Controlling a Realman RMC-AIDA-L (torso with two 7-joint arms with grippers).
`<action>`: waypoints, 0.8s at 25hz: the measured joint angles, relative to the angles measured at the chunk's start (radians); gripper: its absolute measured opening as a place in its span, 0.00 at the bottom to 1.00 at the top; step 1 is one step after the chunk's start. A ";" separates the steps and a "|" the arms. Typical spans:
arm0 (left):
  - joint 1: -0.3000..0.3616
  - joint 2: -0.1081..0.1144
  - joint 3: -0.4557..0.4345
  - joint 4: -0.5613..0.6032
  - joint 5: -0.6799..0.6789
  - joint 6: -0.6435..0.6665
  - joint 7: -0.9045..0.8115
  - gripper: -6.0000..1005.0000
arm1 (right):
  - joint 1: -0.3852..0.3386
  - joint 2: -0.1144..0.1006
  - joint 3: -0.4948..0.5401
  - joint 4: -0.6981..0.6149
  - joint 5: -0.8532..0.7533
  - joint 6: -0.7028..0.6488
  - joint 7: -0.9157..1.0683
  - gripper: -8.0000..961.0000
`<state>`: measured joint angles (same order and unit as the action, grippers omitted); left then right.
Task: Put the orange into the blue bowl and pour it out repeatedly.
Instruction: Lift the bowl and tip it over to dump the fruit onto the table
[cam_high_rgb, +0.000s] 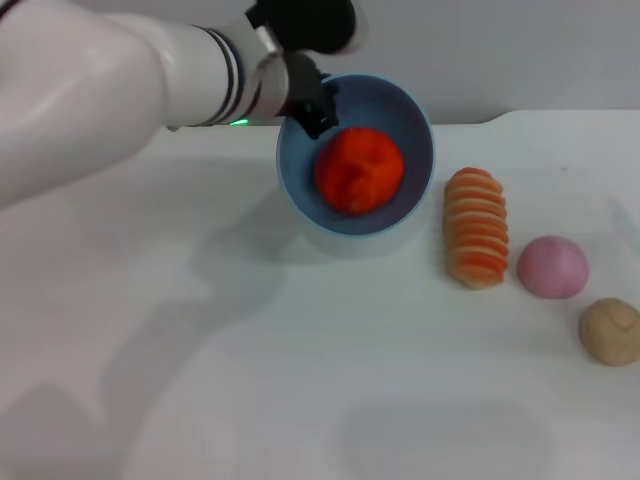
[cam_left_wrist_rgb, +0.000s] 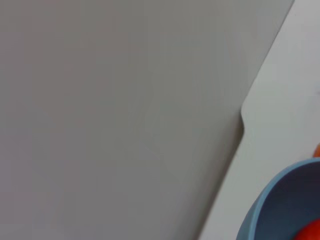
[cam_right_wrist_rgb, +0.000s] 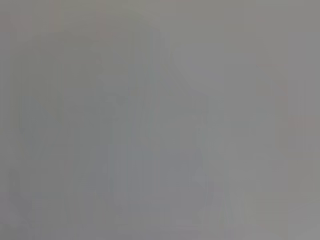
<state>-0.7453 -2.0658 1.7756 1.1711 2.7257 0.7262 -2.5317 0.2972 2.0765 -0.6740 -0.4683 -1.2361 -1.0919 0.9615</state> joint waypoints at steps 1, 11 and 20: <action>0.012 -0.001 0.026 0.021 0.035 -0.021 0.000 0.01 | 0.001 0.000 0.015 0.013 0.000 0.000 -0.006 0.77; 0.167 0.000 0.249 0.279 0.162 -0.112 0.152 0.01 | 0.006 -0.005 0.059 0.038 0.002 -0.001 -0.010 0.77; 0.283 -0.002 0.368 0.320 0.164 -0.308 0.416 0.01 | 0.019 -0.005 0.048 0.049 -0.002 -0.001 -0.010 0.77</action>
<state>-0.4627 -2.0678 2.1431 1.4912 2.8897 0.4184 -2.1161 0.3161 2.0715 -0.6261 -0.4196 -1.2382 -1.0926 0.9511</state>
